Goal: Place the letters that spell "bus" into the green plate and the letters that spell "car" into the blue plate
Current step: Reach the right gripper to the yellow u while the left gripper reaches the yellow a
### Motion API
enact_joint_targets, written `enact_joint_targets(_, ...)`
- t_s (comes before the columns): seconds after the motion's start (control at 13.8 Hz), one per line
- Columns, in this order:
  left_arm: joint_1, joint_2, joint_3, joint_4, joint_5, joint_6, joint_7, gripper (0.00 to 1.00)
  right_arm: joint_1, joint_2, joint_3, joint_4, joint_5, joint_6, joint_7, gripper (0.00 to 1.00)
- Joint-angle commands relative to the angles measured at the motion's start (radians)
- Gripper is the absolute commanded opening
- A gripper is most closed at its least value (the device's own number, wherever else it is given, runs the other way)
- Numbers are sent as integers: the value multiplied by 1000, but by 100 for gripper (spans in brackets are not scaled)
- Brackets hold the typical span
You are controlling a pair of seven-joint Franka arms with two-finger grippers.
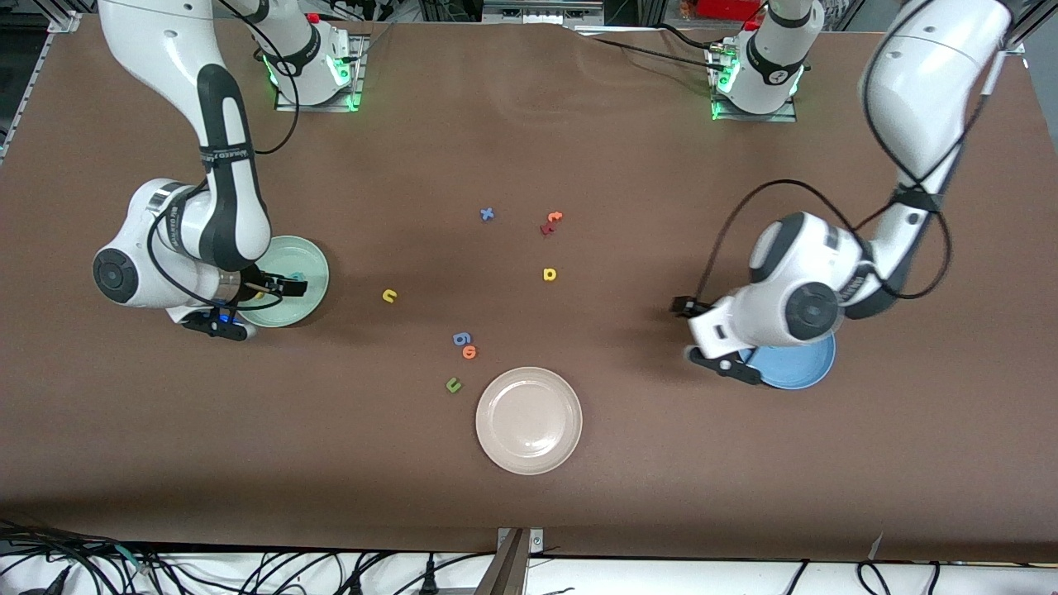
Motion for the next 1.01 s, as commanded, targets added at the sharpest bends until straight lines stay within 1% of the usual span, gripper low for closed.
enact_joint_targets(0.0, -97, 0, 10, -3, -44, 66, -213, 100, 85, 7, -1, 31, 5, 16, 156, 98)
enact_joint_targets(0.07, -139, 0, 10, -3, -42, 71, -292, 100, 112, 8, 0, 32, 8, 42, 209, 98)
enact_joint_targets(0.14, -188, 1, 10, -17, -39, 97, -356, 100, 135, 12, 3, 34, 34, 66, 254, 98)
enact_joint_targets(0.29, -254, 1, 15, -69, -24, 229, -505, 100, 168, 40, 26, 34, 109, 117, 303, 98)
enact_joint_targets(0.36, -291, 9, 19, -83, -1, 276, -580, 100, 183, 59, 35, 31, 114, 151, 319, 98)
enact_joint_targets(0.51, -332, 41, 22, -86, 98, 321, -714, 100, 218, 101, 55, 25, 114, 232, 391, 96)
enact_joint_targets(0.58, -346, 59, 22, -86, 172, 339, -793, 100, 232, 115, 63, 23, 114, 257, 433, 96)
enact_joint_targets(0.72, -361, 93, 21, -86, 296, 352, -924, 100, 243, 118, 65, 3, 114, 261, 468, 96)
enact_joint_targets(0.8, -371, 106, 21, -86, 335, 352, -965, 100, 243, 116, 65, -8, 114, 263, 468, 95)
enact_joint_targets(0.94, -380, 121, 21, -81, 354, 352, -989, 99, 243, 118, 65, -40, 115, 295, 465, 94)
